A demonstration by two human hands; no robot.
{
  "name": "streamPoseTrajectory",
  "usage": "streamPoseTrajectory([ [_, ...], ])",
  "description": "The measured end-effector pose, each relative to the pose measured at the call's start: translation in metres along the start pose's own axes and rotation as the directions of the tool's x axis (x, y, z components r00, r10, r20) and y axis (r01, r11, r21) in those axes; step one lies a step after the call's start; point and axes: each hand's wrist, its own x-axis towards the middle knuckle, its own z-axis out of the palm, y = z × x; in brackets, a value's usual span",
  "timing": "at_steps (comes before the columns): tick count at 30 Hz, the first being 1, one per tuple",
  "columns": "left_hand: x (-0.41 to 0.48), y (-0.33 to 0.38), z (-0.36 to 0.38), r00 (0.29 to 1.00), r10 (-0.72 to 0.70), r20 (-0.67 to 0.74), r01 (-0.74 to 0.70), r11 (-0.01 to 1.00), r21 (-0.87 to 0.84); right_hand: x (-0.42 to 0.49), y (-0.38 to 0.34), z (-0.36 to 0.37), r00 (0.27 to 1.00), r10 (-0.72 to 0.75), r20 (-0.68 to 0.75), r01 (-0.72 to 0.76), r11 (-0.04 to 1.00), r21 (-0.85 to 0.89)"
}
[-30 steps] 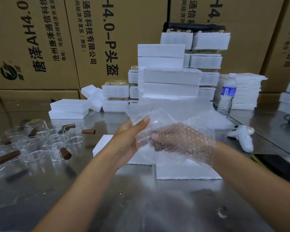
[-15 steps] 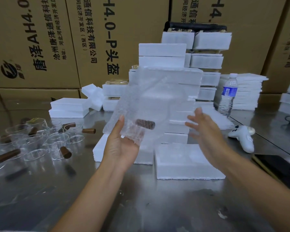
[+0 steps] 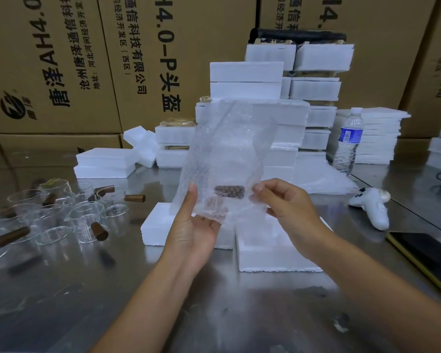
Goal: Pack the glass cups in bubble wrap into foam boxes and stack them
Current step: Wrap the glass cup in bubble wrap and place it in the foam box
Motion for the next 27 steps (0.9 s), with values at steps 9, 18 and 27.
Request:
streamPoseTrajectory([
  [9,0.002,-0.004,-0.010,0.985,0.174,0.019,-0.174,0.967,0.186,-0.003,0.006,0.004,0.995,-0.057,-0.077,0.064,0.994,0.085],
  [18,0.004,-0.005,-0.015,0.960,0.280,0.021,-0.277,0.931,0.238,-0.003,0.002,0.015,0.995,-0.095,-0.007,0.095,0.989,0.110],
  [27,0.002,-0.009,-0.016,0.976,0.218,0.022,-0.212,0.912,0.350,0.008,0.007,0.023,0.976,-0.039,-0.212,0.062,0.993,0.100],
])
